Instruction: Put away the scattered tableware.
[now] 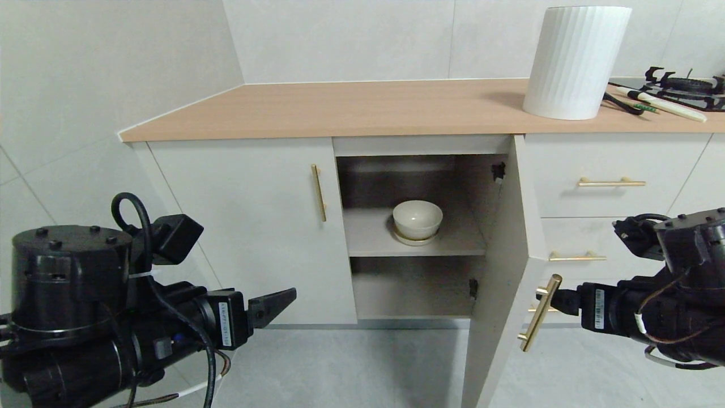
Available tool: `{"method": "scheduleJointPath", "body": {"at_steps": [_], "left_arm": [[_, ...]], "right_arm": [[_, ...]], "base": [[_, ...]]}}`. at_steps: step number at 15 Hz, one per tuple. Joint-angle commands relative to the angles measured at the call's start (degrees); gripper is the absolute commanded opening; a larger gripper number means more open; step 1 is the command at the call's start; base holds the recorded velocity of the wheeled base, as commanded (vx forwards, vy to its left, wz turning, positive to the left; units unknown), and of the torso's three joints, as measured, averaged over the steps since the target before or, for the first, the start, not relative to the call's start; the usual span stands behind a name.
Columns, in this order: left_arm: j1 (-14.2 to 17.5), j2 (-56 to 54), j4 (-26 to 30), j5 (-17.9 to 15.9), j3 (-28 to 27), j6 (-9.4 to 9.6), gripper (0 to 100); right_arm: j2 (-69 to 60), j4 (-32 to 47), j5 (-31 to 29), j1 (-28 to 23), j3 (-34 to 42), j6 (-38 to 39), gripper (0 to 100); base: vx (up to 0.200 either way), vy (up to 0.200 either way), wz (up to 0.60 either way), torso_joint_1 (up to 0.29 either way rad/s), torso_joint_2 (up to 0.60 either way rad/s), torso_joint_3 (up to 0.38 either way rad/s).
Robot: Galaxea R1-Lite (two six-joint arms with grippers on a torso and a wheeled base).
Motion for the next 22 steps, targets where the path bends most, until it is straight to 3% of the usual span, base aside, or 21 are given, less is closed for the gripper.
{"method": "scheduleJointPath", "body": {"at_steps": [1, 4, 12, 19, 22], "left_arm": [[0.0, -0.1, 0.0, 0.0, 0.0, 0.06, 100], [0.0, -0.1, 0.0, 0.1, -0.2, 0.06, 100], [0.0, -0.2, -0.1, 0.1, -0.3, 0.06, 100], [0.0, -0.2, -0.8, 0.2, -0.4, -0.03, 100], [0.0, 0.2, -2.7, 0.2, -0.2, -0.12, 100]], "right_arm": [[8.2, -6.9, 0.0, 0.4, -0.6, -0.3, 100], [16.3, -16.9, 0.2, 0.5, -2.0, -2.1, 100], [26.1, -17.7, 6.4, 0.5, -15.0, -2.2, 100], [40.8, -23.9, 6.0, 0.3, -29.5, -0.9, 100], [45.3, -24.9, 5.7, -0.6, -35.8, 4.8, 100]], "base": [[0.0, 0.0, 0.0, 0.0, 0.0, 0.0], [0.0, 0.0, 0.0, 0.0, 0.0, 0.0], [0.0, 0.0, 0.0, 0.0, 0.0, 0.0], [0.0, 0.0, 0.0, 0.0, 0.0, 0.0], [0.0, 0.0, 0.0, 0.0, 0.0, 0.0]]}}
